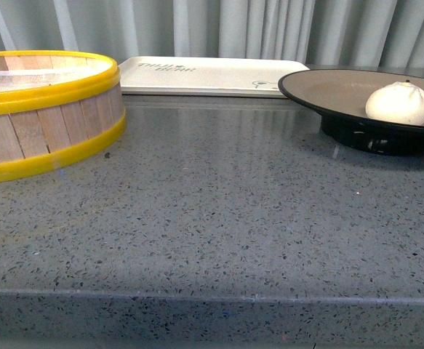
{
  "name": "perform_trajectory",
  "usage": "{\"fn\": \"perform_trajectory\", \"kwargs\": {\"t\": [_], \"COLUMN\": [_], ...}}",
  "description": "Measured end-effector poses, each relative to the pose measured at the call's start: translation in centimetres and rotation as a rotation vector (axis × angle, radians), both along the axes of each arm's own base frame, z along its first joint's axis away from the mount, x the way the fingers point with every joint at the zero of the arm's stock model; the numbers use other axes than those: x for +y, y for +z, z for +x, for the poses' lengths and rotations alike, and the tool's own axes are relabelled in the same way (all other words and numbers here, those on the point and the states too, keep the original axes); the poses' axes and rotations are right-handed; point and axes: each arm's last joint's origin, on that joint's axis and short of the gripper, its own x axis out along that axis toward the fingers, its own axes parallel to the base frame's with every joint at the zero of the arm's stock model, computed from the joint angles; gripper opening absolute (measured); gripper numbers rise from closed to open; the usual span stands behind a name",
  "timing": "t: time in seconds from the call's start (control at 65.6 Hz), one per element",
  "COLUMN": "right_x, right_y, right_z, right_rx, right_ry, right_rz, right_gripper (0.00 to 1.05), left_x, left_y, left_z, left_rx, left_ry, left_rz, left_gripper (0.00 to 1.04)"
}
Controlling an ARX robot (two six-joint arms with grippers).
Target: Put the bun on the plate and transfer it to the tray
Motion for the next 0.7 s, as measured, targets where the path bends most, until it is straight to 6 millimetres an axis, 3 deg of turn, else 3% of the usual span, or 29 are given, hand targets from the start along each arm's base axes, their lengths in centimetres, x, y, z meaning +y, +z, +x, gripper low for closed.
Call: {"fn": "perform_trajectory", "kwargs": {"t": [0.29,0.519,0.595,0.702], "right_x": [-0.2,-0.2,-0.2,-0.3], "right_y": [0.2,0.2,0.2,0.2], "right_z": [2.2,2.5,2.5,2.5], "right_rx": [0.002,0.001,-0.002,-0.001], "right_ry": [0.026,0.030,0.035,0.029], "right_rz": [0.014,0.012,-0.001,0.003], "right_gripper": [0.49,0.11,0.03,0.03], "left_x": [0.0,0.0,0.0,0.0], "left_y": [0.0,0.0,0.0,0.0], "left_z": [0.0,0.0,0.0,0.0], "left_rx": [0.000,0.000,0.000,0.000], "left_ry": [0.000,0.000,0.000,0.000], "left_rz": [0.000,0.000,0.000,0.000], "left_gripper": [0.98,0.98,0.98,0.98]}}
